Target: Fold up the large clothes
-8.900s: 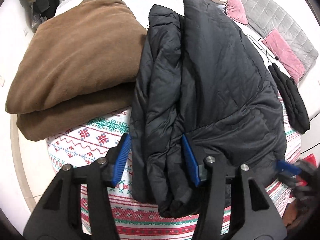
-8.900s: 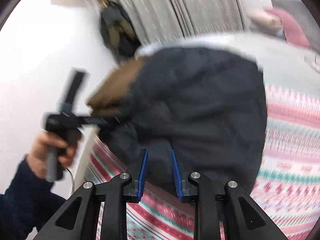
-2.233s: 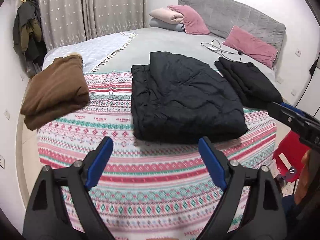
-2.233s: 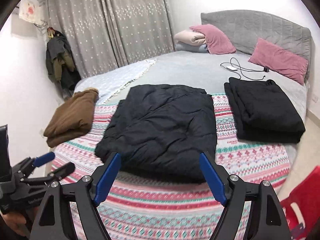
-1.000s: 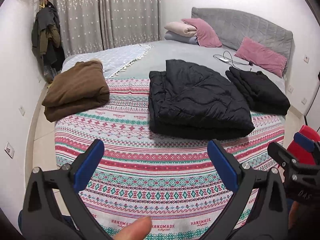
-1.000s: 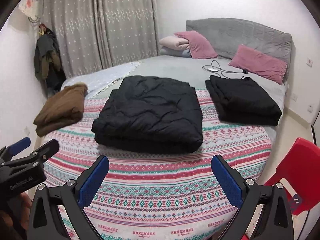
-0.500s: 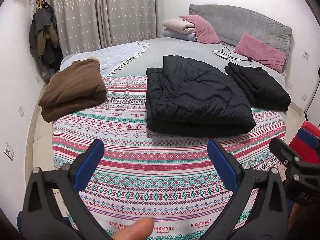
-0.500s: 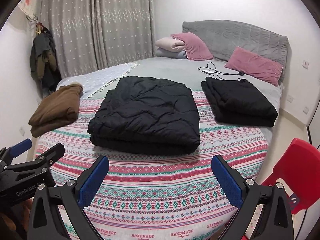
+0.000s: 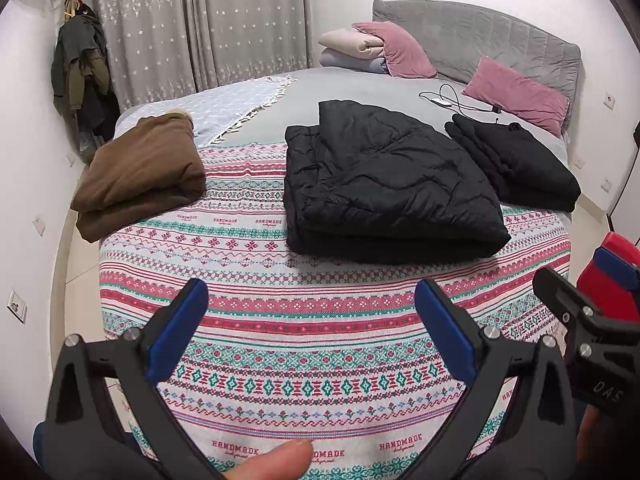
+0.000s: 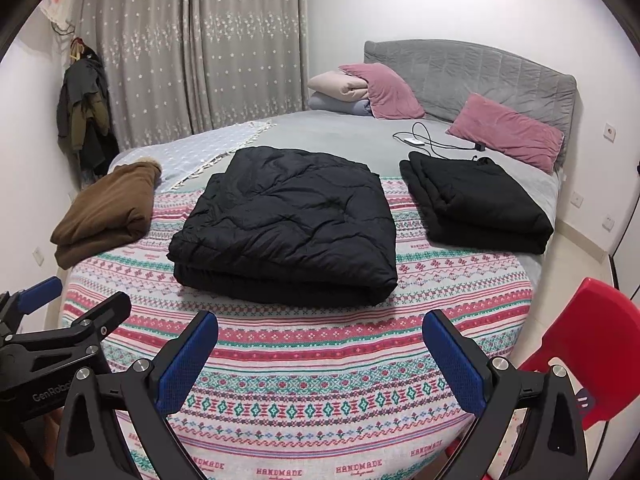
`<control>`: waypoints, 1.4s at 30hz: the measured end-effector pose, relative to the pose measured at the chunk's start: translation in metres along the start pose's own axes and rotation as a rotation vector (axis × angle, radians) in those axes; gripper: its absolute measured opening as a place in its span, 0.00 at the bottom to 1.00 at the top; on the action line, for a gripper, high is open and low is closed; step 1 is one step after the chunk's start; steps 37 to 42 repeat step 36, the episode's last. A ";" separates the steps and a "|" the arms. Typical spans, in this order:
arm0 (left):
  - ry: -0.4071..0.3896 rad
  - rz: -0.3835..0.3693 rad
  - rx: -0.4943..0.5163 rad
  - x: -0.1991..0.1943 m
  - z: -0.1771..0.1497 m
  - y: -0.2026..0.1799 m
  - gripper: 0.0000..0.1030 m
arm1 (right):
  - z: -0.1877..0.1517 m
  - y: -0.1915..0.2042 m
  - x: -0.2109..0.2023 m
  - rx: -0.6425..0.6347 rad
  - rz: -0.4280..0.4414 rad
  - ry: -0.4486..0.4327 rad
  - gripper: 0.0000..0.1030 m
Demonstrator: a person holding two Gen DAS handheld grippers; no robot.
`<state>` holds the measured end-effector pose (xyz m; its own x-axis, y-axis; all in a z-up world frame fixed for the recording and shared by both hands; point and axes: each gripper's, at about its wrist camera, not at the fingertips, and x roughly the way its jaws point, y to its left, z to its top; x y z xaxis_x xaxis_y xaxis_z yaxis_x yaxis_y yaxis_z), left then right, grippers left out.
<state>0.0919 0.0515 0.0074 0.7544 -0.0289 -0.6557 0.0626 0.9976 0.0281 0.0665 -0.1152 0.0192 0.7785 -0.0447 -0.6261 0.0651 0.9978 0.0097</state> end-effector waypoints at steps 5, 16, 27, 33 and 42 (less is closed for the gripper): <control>0.003 0.000 0.002 0.001 0.000 -0.001 0.99 | 0.000 0.000 0.001 0.002 -0.003 0.003 1.00; 0.013 -0.003 0.008 0.003 -0.002 -0.003 0.99 | 0.000 -0.001 0.004 0.000 -0.003 0.006 1.00; 0.008 -0.011 0.009 0.002 -0.002 -0.003 0.99 | -0.002 -0.004 0.003 -0.002 -0.009 0.002 1.00; 0.007 -0.011 0.011 0.000 -0.002 -0.003 0.99 | -0.002 -0.003 0.003 -0.011 -0.010 0.004 1.00; 0.011 -0.012 0.015 0.001 -0.002 -0.003 0.99 | -0.002 -0.003 0.003 -0.011 -0.010 0.004 1.00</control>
